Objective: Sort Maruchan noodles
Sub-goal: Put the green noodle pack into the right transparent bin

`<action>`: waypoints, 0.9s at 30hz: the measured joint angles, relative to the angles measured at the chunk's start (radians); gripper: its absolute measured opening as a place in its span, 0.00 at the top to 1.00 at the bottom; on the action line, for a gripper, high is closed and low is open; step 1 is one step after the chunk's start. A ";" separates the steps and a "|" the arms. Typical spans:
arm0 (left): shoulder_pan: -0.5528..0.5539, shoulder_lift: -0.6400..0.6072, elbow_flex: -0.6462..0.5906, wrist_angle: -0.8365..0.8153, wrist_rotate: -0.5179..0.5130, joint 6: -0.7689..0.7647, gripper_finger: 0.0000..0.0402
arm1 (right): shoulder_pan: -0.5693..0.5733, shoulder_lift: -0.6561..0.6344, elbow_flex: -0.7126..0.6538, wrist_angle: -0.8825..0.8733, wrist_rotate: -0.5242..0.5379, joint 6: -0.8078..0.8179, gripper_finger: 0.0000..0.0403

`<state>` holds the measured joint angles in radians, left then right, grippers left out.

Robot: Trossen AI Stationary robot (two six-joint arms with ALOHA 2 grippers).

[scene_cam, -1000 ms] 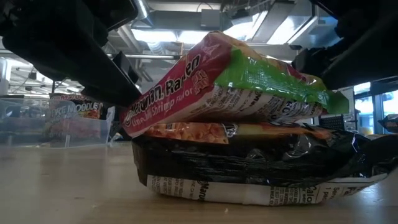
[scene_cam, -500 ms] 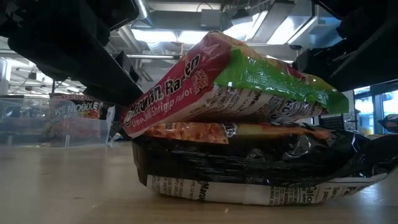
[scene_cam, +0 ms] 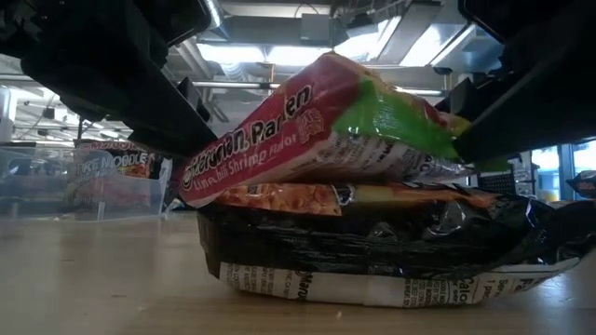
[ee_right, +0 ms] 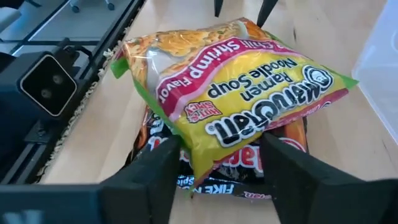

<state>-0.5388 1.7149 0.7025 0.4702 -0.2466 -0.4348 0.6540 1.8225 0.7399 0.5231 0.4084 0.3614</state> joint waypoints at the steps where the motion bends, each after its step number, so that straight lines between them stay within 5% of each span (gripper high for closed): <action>1: 0.000 0.000 0.000 0.000 0.000 0.000 0.58 | 0.000 0.000 0.000 -0.002 0.001 0.000 0.56; 12: 0.000 0.000 0.000 0.001 0.000 0.000 0.58 | 0.000 0.000 0.000 -0.004 0.030 -0.010 0.97; 27: 0.000 -0.123 0.002 -0.135 -0.002 -0.076 0.58 | 0.000 -0.078 0.000 -0.082 0.041 -0.109 1.00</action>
<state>-0.5391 1.5924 0.7044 0.3350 -0.2489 -0.5105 0.6540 1.7440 0.7399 0.4414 0.4496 0.2520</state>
